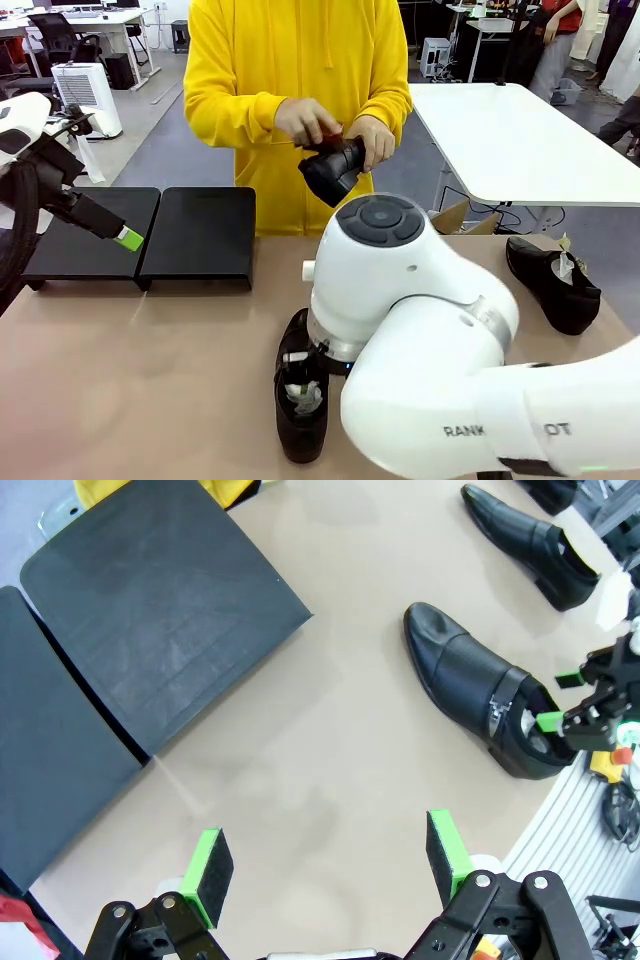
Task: Organize the shoes by placing them on the stand.
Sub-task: Pick up one Shoe and place it in the middle of the table, then place the Shoe from the middle of the table onto the Shoes Stand.
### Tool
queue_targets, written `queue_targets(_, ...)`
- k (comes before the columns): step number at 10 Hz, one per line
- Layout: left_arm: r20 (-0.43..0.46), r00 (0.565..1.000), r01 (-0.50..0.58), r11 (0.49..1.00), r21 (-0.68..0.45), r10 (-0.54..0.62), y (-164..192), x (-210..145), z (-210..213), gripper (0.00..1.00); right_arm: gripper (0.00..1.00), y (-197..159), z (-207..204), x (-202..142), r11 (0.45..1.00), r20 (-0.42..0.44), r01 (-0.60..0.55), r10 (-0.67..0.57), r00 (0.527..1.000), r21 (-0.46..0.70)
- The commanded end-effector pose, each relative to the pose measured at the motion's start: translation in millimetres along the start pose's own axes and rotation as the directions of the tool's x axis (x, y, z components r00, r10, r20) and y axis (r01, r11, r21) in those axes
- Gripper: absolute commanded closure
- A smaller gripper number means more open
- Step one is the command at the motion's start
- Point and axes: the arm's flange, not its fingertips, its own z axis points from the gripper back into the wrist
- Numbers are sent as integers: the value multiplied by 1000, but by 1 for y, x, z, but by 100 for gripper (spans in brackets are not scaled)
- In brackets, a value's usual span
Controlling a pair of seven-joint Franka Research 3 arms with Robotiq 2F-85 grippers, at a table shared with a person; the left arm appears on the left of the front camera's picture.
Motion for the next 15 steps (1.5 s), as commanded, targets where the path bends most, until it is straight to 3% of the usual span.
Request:
queue_targets(1,15,1000,12,1000,-24,-12,2,-1,1,0,0,-12,38,-2,1000,83,-7,6,997,16)
queue_targets(2,15,1000,12,1000,-24,-12,2,-1,1,0,0,-27,50,6,991,127,-119,111,986,54)
queue_targets(3,15,1000,12,1000,-24,-12,2,-1,1,0,0,-3,21,4,1000,48,6,-6,999,10)
queue_targets(9,15,1000,12,1000,-24,-12,2,-1,1,0,0,-3,21,4,1000,48,6,-6,999,10)
queue_targets(10,15,1000,12,1000,-24,-12,2,-1,1,0,0,-8,19,2,1000,41,-21,21,999,-1)
queue_targets(11,0,1000,0,1000,0,0,0,0,0,0,0,-35,41,4,999,79,51,-52,996,9)
queue_targets(13,-11,975,220,967,-129,-223,-94,1,-22,0,0,-123,93,30,963,185,269,-267,946,13)
queue_targets(15,-68,968,233,964,-126,-243,-170,1,-31,0,0,-192,118,47,883,252,469,-455,854,4)
